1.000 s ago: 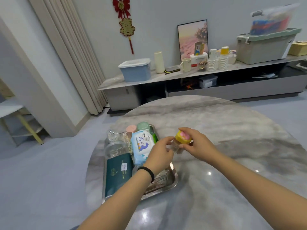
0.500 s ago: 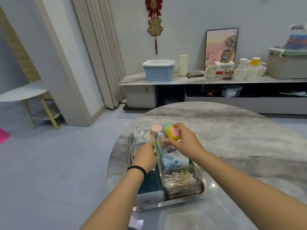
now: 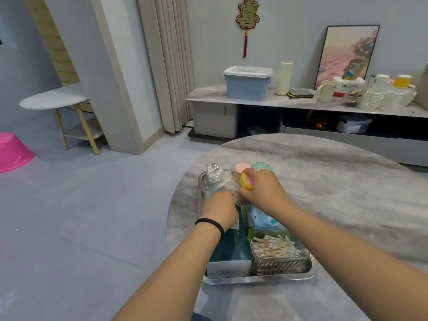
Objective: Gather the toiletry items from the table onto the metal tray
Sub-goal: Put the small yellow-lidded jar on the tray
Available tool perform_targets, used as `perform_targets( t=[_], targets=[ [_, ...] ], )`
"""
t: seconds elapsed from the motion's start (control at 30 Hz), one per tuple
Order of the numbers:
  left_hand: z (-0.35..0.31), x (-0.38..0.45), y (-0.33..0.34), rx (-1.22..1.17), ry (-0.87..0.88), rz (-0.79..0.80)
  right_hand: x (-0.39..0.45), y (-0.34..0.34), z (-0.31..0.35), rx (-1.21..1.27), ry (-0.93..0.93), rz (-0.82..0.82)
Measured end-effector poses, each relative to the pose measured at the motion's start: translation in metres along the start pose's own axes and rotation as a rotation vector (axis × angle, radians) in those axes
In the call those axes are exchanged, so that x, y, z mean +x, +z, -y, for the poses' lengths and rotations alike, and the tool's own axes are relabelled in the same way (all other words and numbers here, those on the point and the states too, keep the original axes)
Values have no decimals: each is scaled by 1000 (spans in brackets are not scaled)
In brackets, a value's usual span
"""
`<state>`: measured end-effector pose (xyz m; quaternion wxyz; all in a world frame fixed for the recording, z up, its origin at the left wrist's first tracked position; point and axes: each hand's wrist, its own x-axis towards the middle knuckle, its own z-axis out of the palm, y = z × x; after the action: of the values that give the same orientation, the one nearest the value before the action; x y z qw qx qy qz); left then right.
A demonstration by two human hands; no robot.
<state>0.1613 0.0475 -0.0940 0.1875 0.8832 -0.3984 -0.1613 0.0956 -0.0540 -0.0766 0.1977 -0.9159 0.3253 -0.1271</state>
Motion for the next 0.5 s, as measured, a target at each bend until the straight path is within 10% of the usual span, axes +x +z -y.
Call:
perform_targets(
  t=[0.5],
  targets=[
    [6, 7, -2, -193, -104, -140, 12, 12, 1, -172, 18, 30]
  ],
)
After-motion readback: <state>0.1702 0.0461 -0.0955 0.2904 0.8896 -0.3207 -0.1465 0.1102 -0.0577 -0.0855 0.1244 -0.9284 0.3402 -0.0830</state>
